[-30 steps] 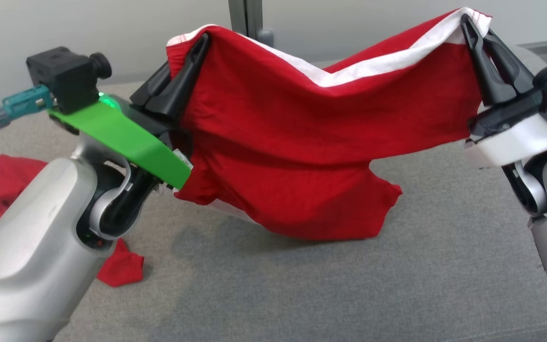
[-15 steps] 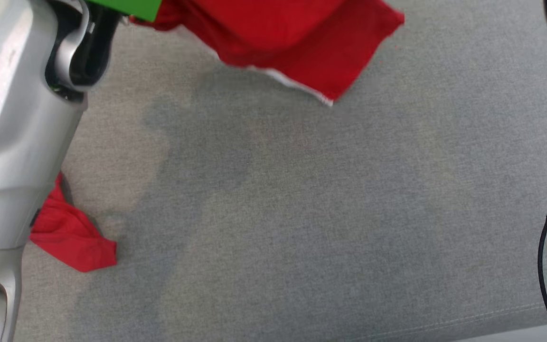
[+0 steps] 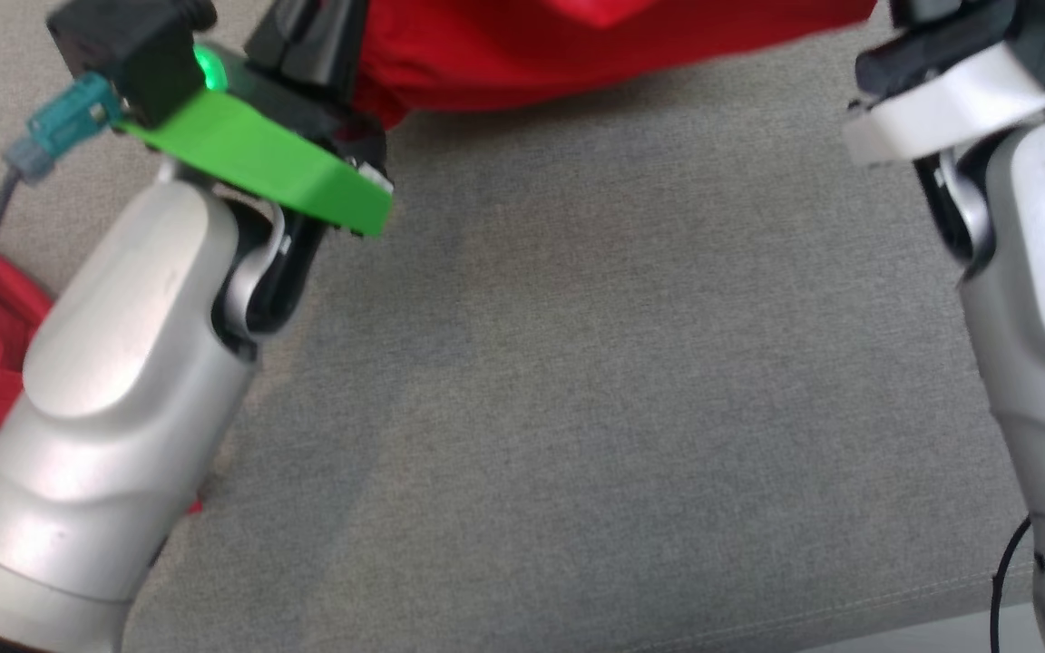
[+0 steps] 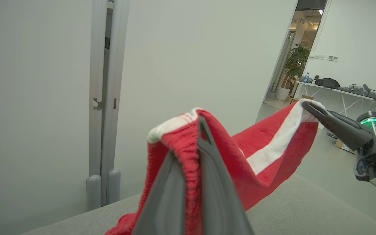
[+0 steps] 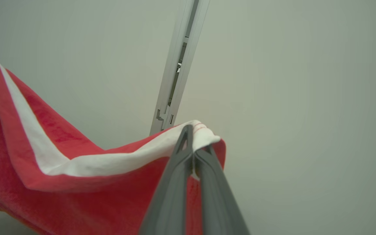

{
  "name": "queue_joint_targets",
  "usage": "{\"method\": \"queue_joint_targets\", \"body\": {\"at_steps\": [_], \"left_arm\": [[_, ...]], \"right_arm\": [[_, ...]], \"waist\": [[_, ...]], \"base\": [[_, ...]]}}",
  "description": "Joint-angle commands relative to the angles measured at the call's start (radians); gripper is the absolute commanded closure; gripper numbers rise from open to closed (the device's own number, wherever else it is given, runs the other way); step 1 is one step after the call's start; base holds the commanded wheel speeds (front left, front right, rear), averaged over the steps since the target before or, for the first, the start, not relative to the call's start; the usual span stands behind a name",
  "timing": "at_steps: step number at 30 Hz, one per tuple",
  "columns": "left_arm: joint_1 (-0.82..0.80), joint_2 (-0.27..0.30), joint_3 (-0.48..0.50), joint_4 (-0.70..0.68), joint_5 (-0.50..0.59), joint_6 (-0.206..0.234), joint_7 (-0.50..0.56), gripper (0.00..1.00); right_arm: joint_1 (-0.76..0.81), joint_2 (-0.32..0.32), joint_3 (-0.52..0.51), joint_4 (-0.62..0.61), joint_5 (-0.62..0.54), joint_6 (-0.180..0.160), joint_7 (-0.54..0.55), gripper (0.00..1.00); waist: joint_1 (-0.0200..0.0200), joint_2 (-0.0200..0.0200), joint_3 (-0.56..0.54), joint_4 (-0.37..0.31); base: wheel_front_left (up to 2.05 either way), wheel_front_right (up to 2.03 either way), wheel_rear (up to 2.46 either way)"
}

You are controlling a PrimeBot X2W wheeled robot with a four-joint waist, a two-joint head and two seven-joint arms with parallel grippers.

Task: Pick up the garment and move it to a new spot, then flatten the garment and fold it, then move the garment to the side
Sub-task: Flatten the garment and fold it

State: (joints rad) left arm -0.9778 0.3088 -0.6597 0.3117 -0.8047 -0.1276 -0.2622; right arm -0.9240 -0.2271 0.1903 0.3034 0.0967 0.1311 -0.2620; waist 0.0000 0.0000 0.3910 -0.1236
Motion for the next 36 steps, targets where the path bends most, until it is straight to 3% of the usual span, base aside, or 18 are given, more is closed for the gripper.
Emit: {"method": "queue_joint_targets", "body": {"at_steps": [1, 13, 20, 25, 30, 36], "left_arm": [[0.059, -0.001, 0.011, -0.026, 0.010, -0.005, -0.003, 1.00], [0.488, -0.034, 0.075, -0.217, 0.062, -0.005, -0.004, 1.00], [0.652, -0.033, 0.057, -0.282, 0.141, -0.005, -0.003, 1.00], [0.745, -0.054, 0.094, -0.323, 0.130, -0.005, -0.002, 1.00], [0.783, -0.081, 0.108, -0.325, 0.105, -0.005, -0.002, 1.00], [0.727, -0.135, 0.118, -0.278, 0.074, -0.005, -0.002, 1.00]], "right_arm": [[0.055, 0.005, 0.001, -0.022, 0.010, -0.001, -0.004, 1.00], [0.456, 0.081, -0.048, -0.202, -0.018, -0.001, -0.003, 1.00], [0.658, 0.092, -0.092, -0.337, -0.057, -0.001, -0.001, 1.00], [0.773, 0.106, -0.130, -0.481, -0.062, -0.001, 0.046, 1.00], [0.808, 0.088, -0.148, -0.546, -0.074, -0.001, 0.105, 1.00], [0.701, 0.052, -0.163, -0.448, -0.044, -0.001, 0.136, 1.00]], "waist": [[0.0000, 0.0000, -0.008, -0.002], [0.0000, 0.0000, -0.130, -0.017], [0.0000, 0.0000, -0.210, -0.012], [0.0000, 0.0000, -0.236, 0.003], [0.0000, 0.0000, -0.214, 0.034], [0.0000, 0.0000, -0.136, 0.089]], "base": [[0.00, 0.00, 0.00], [0.00, 0.00, 0.00], [0.00, 0.00, 0.00], [0.00, 0.00, 0.00], [0.00, 0.00, 0.00], [0.00, 0.00, 0.00]]}}
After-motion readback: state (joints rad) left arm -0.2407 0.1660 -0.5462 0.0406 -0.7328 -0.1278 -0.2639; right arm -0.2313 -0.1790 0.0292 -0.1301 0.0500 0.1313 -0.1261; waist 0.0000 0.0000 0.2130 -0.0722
